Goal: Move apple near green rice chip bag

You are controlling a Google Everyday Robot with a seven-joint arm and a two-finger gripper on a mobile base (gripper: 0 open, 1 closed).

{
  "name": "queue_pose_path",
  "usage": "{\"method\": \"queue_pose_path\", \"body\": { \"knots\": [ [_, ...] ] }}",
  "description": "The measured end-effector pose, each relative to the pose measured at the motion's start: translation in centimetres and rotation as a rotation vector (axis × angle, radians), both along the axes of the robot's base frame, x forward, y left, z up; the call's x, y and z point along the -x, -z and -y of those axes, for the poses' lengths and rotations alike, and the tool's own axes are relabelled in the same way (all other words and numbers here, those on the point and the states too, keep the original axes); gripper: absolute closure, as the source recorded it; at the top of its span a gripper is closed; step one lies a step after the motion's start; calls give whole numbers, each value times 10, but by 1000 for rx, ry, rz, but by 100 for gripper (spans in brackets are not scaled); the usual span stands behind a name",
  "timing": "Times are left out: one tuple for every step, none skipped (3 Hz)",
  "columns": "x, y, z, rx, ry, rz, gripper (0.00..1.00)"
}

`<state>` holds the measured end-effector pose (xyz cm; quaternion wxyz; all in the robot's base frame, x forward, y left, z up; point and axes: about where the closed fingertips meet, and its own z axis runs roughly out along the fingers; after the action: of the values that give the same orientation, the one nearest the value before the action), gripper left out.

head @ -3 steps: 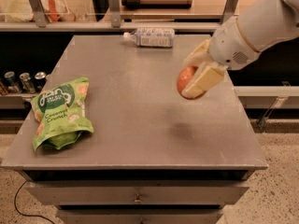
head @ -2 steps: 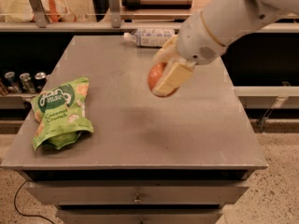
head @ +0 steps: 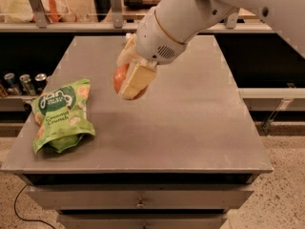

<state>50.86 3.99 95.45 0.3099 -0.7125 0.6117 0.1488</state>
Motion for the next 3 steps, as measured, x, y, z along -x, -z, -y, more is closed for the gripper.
{"method": "queue_pose_path", "body": {
  "knots": [
    [-11, 6, -22, -3, -31, -2, 100],
    [-22, 17, -48, -11, -55, -14, 100],
    [-32, 33, -64, 8, -36, -13, 100]
  ]
}}
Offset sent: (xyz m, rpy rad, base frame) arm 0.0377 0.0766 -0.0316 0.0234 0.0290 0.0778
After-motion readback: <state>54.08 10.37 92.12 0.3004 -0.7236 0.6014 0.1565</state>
